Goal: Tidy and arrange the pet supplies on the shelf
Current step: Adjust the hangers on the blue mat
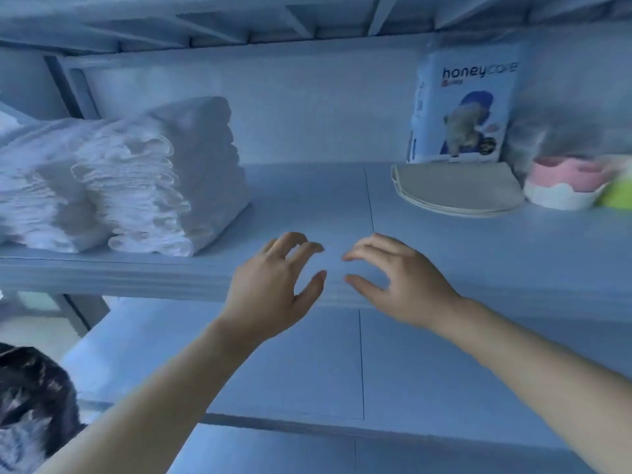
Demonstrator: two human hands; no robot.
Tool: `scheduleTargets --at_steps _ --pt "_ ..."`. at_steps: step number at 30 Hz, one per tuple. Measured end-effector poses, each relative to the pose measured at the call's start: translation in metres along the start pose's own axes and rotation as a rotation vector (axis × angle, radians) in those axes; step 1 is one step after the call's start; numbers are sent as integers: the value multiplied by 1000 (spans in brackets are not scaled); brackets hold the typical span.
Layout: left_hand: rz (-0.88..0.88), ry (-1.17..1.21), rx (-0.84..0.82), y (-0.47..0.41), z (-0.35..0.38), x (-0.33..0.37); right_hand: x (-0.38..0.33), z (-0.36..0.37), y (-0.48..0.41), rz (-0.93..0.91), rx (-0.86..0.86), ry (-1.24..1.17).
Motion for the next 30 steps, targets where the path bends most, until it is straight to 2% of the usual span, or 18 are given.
scheduleTargets --at_steps 12,25,30 --pt "256 214 34 -42 6 156 31 -125 112 205 197 179" --pt "542 464 64 -92 -6 467 90 -340 309 445 367 355" --pt "575 542 112 -113 -19 582 114 -426 377 485 383 449"
Point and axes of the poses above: each hand's wrist, its own y-axis away from the middle knuckle, its own z-axis out of the palm, x = y × z, the point moved 8 cm from there along -y, towards the middle knuckle, and after that the axes turned 14 degrees about -y, right-handed, at the moved point
